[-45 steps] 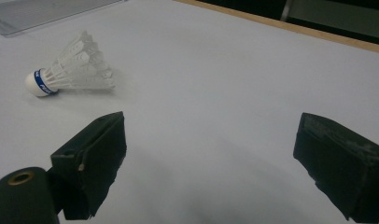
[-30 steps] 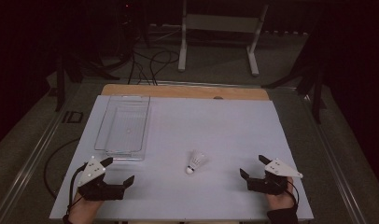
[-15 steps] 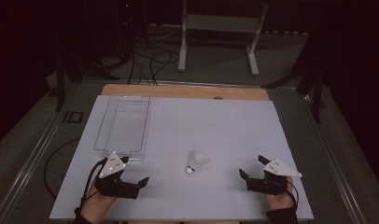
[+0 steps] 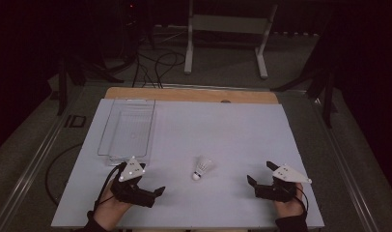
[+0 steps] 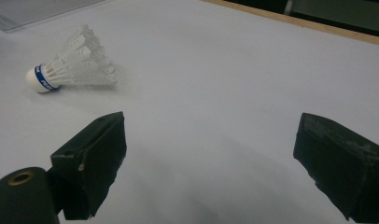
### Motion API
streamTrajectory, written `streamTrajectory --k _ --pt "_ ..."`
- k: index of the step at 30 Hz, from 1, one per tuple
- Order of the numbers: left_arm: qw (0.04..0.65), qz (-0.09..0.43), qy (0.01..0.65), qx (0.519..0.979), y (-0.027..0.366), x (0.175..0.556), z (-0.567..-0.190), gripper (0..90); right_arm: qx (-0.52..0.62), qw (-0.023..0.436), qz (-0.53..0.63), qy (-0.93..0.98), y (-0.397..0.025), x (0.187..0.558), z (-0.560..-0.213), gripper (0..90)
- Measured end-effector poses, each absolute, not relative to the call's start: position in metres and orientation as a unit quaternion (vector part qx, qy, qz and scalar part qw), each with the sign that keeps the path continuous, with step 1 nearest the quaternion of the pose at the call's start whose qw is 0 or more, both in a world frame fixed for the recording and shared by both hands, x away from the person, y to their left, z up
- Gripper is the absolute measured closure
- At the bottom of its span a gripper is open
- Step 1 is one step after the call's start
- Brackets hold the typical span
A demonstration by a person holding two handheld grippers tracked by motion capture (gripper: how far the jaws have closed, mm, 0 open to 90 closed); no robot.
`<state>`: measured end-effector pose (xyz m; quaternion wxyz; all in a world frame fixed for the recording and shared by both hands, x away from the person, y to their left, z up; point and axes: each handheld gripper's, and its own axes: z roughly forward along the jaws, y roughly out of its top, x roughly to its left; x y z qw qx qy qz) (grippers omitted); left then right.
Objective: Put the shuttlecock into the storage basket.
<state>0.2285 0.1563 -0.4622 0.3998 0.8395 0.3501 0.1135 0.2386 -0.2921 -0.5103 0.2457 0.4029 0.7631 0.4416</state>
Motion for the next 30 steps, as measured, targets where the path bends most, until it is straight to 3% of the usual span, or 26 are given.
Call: streamTrajectory --k 30 --pt "0.320 0.079 0.326 0.886 0.103 0.244 -0.466 0.6 0.400 0.238 0.439 0.769 -0.291 0.239 -0.511 9.2"
